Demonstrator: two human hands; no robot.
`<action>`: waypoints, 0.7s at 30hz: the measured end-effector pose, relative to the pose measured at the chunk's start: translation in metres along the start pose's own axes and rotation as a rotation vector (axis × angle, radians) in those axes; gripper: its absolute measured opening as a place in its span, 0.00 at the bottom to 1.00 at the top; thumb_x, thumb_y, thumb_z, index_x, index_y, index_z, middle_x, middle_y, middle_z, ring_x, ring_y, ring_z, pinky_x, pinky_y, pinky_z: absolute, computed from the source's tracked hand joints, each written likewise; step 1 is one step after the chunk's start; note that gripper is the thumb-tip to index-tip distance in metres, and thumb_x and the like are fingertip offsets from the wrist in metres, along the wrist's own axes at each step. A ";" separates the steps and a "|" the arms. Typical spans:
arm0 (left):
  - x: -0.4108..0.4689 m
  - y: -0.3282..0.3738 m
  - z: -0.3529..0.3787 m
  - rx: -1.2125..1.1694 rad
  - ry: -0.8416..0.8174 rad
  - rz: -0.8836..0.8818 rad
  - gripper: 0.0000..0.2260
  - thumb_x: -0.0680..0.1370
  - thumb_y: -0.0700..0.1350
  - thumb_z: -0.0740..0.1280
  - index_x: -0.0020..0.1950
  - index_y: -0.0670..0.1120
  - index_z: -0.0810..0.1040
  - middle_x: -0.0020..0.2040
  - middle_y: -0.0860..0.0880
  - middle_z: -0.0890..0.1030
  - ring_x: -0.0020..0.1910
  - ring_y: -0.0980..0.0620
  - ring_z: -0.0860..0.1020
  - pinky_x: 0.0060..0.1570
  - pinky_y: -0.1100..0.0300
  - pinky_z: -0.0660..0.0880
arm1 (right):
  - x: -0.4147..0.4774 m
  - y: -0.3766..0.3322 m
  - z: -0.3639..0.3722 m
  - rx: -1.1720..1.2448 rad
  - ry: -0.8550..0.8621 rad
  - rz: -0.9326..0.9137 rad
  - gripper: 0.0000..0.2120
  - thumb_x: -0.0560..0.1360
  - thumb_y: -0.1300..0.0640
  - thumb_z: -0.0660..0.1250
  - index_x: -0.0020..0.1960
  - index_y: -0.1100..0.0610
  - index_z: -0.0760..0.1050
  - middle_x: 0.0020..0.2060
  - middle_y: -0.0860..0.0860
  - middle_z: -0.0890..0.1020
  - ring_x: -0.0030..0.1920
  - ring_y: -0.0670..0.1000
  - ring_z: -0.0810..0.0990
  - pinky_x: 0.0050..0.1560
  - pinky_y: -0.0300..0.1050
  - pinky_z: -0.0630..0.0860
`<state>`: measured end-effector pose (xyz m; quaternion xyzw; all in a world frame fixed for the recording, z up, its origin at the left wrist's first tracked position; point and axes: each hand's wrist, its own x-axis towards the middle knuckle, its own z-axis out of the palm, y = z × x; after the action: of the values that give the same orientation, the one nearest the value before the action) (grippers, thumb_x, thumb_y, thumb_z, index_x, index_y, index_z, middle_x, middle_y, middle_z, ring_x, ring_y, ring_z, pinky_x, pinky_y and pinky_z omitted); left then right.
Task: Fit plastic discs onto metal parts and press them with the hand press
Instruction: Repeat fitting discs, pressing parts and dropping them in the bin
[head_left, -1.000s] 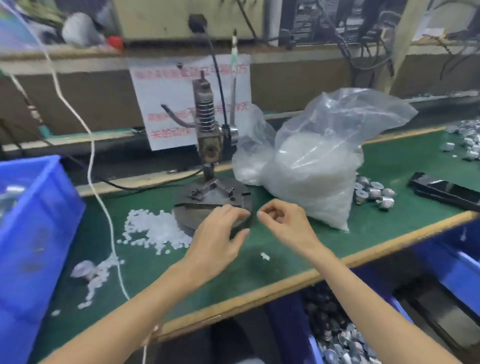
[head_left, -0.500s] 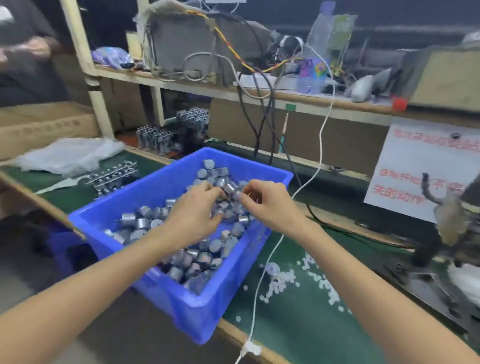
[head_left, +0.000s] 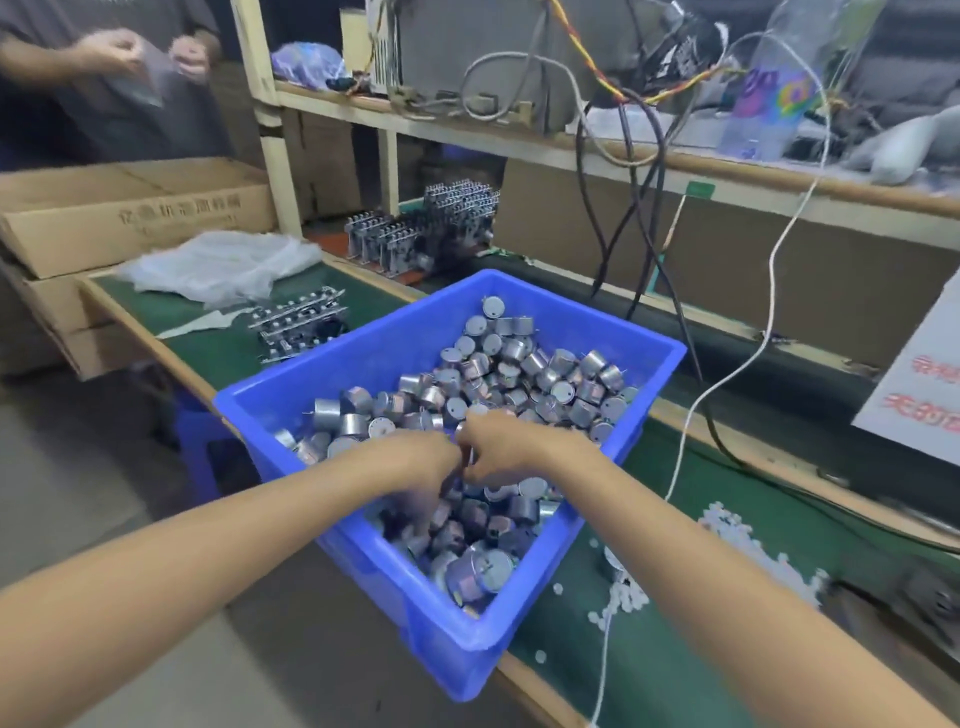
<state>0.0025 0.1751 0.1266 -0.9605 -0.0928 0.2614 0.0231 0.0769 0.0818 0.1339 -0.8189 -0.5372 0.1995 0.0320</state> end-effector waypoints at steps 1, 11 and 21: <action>-0.001 0.001 -0.002 -0.006 0.064 0.004 0.14 0.67 0.48 0.75 0.49 0.48 0.75 0.46 0.50 0.79 0.47 0.48 0.79 0.41 0.58 0.74 | -0.002 0.002 -0.001 0.015 0.031 -0.002 0.05 0.74 0.62 0.63 0.40 0.62 0.73 0.34 0.56 0.73 0.38 0.56 0.71 0.31 0.44 0.65; -0.055 0.078 -0.057 -0.247 0.862 0.042 0.12 0.73 0.49 0.66 0.54 0.49 0.68 0.48 0.49 0.74 0.47 0.45 0.72 0.36 0.56 0.60 | -0.103 0.039 -0.027 0.769 0.509 -0.127 0.06 0.77 0.57 0.65 0.41 0.52 0.78 0.30 0.44 0.79 0.32 0.41 0.77 0.35 0.35 0.73; -0.011 0.219 -0.003 -0.080 0.578 0.253 0.20 0.72 0.36 0.67 0.61 0.45 0.66 0.59 0.45 0.73 0.60 0.44 0.71 0.46 0.56 0.61 | -0.229 0.120 0.074 1.102 0.723 0.466 0.06 0.79 0.60 0.62 0.48 0.59 0.77 0.35 0.51 0.78 0.33 0.48 0.83 0.27 0.35 0.69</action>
<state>0.0309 -0.0418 0.1148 -0.9991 0.0275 -0.0255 -0.0219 0.0753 -0.1854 0.1007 -0.7923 -0.1237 0.1595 0.5757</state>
